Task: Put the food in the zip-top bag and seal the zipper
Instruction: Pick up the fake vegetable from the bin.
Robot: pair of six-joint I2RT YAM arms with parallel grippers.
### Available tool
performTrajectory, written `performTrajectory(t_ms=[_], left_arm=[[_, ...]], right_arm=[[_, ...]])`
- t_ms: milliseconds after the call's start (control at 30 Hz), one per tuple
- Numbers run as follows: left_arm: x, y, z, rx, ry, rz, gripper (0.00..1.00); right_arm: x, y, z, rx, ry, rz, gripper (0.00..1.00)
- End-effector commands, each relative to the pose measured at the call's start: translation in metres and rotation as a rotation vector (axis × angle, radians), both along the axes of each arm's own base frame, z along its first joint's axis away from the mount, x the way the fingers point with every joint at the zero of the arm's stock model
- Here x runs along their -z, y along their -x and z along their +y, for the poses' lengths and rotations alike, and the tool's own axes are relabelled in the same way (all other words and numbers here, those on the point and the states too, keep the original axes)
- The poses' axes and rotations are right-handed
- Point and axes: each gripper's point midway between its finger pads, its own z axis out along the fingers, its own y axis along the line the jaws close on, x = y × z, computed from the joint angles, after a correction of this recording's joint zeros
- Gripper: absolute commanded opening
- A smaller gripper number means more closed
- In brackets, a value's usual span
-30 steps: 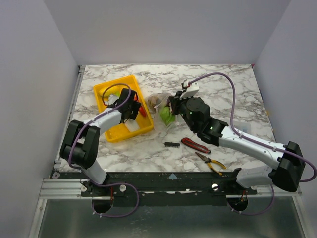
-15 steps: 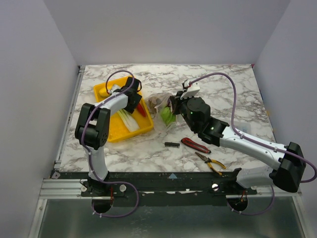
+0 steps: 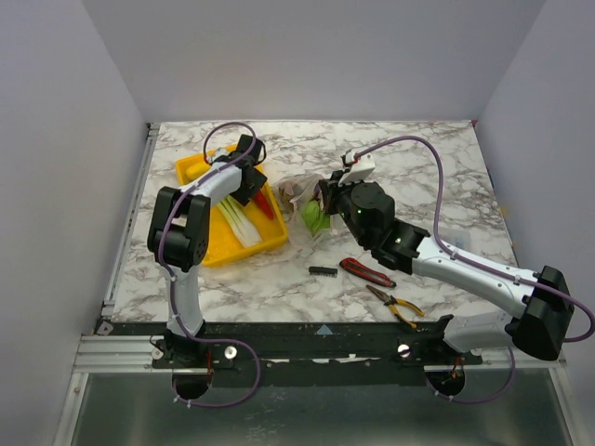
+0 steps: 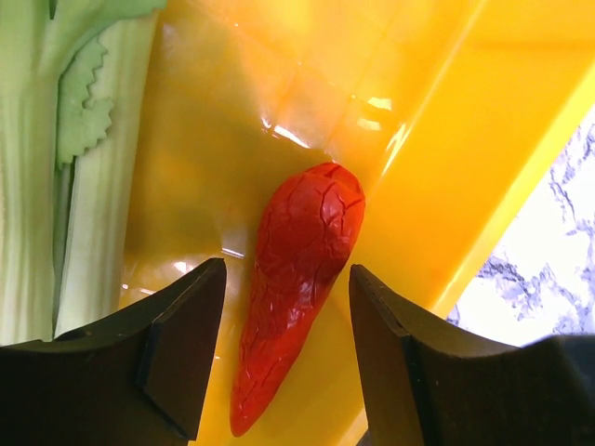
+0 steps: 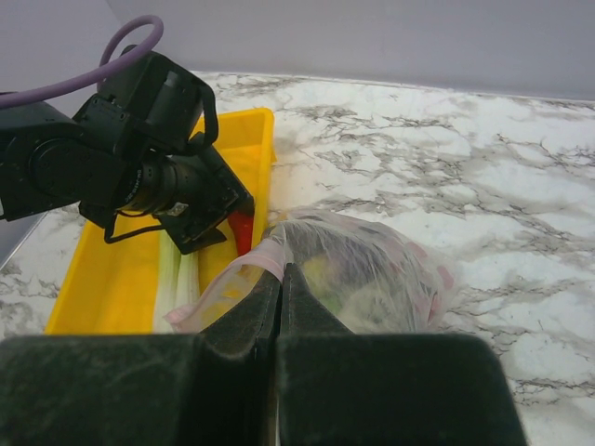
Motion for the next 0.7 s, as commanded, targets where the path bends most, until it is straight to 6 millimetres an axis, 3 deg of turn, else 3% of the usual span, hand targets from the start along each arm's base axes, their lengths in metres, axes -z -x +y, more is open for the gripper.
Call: performTrajectory(t_ms=[0,333,400,433,667], left_arm=[[0.0061,0.0041,0.001,-0.005,0.002,0.071,0.55],[0.0064,0.0033,0.0037,-0.058,-0.004,0.107,0.47],[0.0066,0.0041,0.006,-0.071,-0.009,0.1,0.12],[0.0065,0.0046,0.0058,-0.077,-0.008,0.097,0.06],[0.0067,0.0076,0.0071,-0.071,0.021,0.053,0.0]], right_arm=[[-0.0232,-0.0016,-0.0004,0.019,-0.036,-0.043,0.0],[-0.0249,0.0005,-0.005,0.027,-0.053,-0.049,0.0],[-0.0251,0.0011,-0.0055,0.026,-0.054,-0.048,0.0],[-0.0253,0.0014,-0.0056,0.025,-0.055,-0.047,0.0],[-0.0266,0.0035,-0.0089,0.028,-0.058,-0.047,0.0]])
